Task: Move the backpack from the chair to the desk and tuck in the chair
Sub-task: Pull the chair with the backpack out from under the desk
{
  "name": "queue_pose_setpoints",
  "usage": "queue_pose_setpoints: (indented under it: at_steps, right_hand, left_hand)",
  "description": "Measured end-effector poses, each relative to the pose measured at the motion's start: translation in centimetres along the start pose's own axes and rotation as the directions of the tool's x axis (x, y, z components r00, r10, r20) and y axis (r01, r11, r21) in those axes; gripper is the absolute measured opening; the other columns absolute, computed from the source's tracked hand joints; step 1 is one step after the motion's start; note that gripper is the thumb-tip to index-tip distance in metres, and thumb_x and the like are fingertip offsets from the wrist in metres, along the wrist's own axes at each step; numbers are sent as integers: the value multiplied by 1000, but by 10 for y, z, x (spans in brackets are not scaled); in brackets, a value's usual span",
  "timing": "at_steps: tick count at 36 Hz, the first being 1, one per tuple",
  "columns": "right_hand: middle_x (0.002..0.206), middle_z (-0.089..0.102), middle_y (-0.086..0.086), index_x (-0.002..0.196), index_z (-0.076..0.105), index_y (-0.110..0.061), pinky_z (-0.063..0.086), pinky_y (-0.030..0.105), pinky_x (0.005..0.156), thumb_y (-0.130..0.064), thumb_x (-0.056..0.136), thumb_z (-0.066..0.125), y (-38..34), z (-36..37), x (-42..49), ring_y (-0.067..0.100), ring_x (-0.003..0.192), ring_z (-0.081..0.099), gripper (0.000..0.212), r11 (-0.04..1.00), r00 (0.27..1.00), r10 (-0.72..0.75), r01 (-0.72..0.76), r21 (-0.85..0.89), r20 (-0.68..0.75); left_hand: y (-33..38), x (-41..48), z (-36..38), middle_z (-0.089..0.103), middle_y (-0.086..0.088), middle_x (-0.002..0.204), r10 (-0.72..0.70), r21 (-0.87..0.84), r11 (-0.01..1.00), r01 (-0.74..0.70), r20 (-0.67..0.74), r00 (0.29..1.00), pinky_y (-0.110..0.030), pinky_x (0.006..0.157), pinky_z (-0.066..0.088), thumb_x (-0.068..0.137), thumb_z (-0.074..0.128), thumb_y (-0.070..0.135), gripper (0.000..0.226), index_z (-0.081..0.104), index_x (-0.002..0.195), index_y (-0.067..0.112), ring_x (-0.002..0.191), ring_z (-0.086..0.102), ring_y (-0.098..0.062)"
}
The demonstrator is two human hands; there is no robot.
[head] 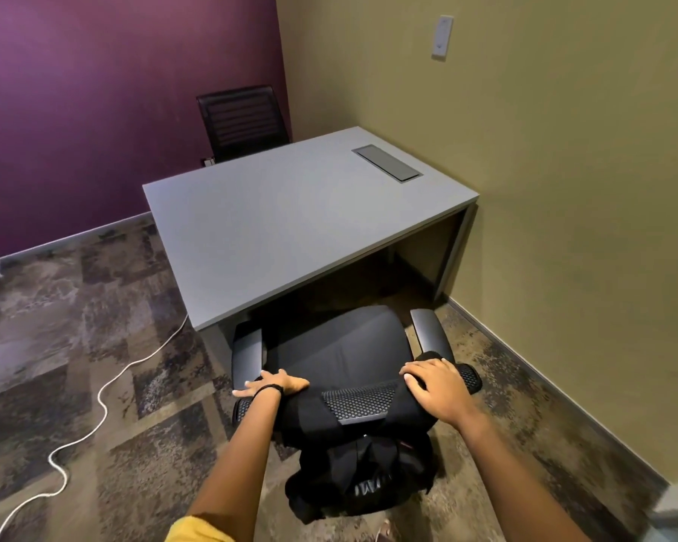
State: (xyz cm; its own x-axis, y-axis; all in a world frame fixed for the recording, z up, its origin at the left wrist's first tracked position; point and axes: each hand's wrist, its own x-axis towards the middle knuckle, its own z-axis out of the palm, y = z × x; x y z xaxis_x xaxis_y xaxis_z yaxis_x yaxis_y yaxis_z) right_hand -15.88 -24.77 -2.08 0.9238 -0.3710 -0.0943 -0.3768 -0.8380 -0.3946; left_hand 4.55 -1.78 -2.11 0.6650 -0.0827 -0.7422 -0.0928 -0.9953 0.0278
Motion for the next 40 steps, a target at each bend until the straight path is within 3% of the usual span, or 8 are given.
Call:
queue_pose_setpoints:
  at_steps: [2,5,7,13,16,19,32,40]
  right_hand:
    - [120,63,-13,109,61,-34,29,41,111,-48,87,22,-1,-1,0,10,115,52,48,1000,1000,-2,2,4,-5]
    - [119,64,-12,109,62,-32,28,42,112,-41,89,28,-1,-2,0,11,115,52,40,1000,1000,10,-10,22,-7]
    - [119,64,-12,109,62,-31,28,42,112,-39,90,30,-1,-2,0,11,115,53,38,1000,1000,14,-13,28,-13]
    - [119,64,-12,110,61,-31,29,40,112,-41,89,26,-1,-2,3,10,115,52,42,999,1000,15,-14,31,-17]
    - [118,64,-12,110,62,-31,30,41,111,-40,88,27,-2,-4,4,11,114,53,42,1000,1000,14,-14,28,-20]
    - [116,65,-12,108,62,-31,30,42,111,-39,88,28,-2,-4,3,12,113,54,40,1000,999,9,-8,30,-30]
    - [113,69,-4,102,67,-25,36,41,102,-40,84,18,-12,1,-1,20,109,56,54,992,991,121,-122,-28,-53]
    - [105,68,11,95,65,-13,34,48,103,-28,93,34,-29,0,-3,29,107,55,34,971,968,237,-240,-17,-81]
  left_hand:
    - [-3,9,1,7,-10,160,-9,-58,998,11,28,1000,-69,111,4,76,46,72,88,21,147,27,144,8,-43]
    - [-17,107,25,31,-6,154,27,-61,998,-23,70,997,-62,112,20,37,48,79,116,36,141,28,138,31,-35]
    - [-19,154,41,40,-5,148,47,-21,999,-46,63,997,-59,109,27,32,47,75,115,42,137,28,132,40,-34]
    - [-26,126,15,53,-10,138,20,-65,998,-20,0,1000,-53,103,39,41,52,63,95,55,126,21,119,51,-36]
    - [-19,50,-10,55,-12,134,95,-124,987,-98,-29,995,-40,103,41,75,55,46,60,57,124,13,118,53,-32]
    - [-17,13,-21,57,-15,132,157,-98,982,-164,-70,985,-34,95,39,88,45,33,42,61,118,8,116,54,-30]
    - [-48,-1,-3,30,-15,153,222,-202,945,-258,-188,957,-39,116,26,97,29,22,48,33,142,6,139,33,-30]
    - [-70,-18,9,21,-22,154,162,-379,887,-262,-276,947,-43,116,22,99,26,24,49,23,144,6,140,26,-36]
